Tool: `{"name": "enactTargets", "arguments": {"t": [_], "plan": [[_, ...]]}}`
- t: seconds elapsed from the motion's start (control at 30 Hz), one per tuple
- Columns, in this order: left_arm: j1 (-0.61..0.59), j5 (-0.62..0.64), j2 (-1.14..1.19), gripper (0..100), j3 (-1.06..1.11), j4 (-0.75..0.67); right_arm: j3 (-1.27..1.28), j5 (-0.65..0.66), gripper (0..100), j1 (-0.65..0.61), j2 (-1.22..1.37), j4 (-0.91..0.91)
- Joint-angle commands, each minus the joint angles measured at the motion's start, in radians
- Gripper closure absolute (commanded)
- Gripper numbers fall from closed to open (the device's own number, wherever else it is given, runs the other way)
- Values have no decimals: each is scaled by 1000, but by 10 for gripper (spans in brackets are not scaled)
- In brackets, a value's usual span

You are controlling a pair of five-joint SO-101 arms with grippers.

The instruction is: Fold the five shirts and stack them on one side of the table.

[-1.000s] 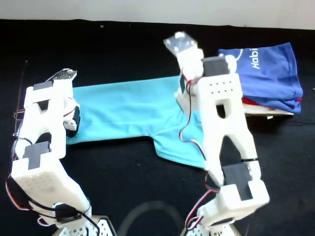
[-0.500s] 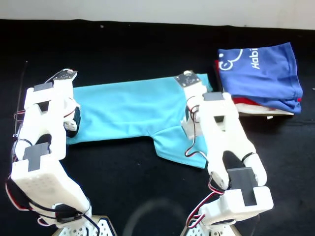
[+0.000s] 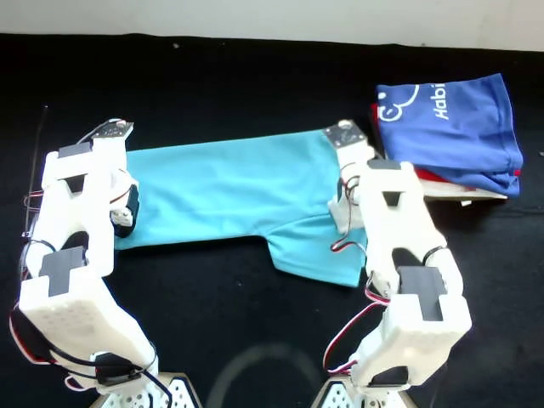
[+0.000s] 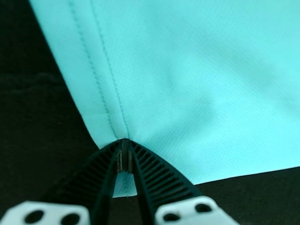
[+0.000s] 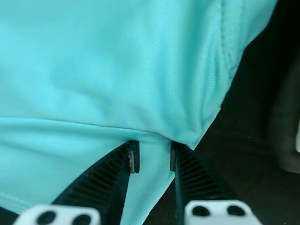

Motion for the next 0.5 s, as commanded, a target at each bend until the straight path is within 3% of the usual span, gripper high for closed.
{"name": "enactTargets", "arguments": {"t": [0.0,0.23,0.47], "plan": [[7,2,4,991,7,-23,-114,11,872,19,-45,45],[7,2,4,991,7,-21,-395,11,872,18,-56,91],[7,2,4,991,7,-21,-680,11,877,10,222,85]]}}
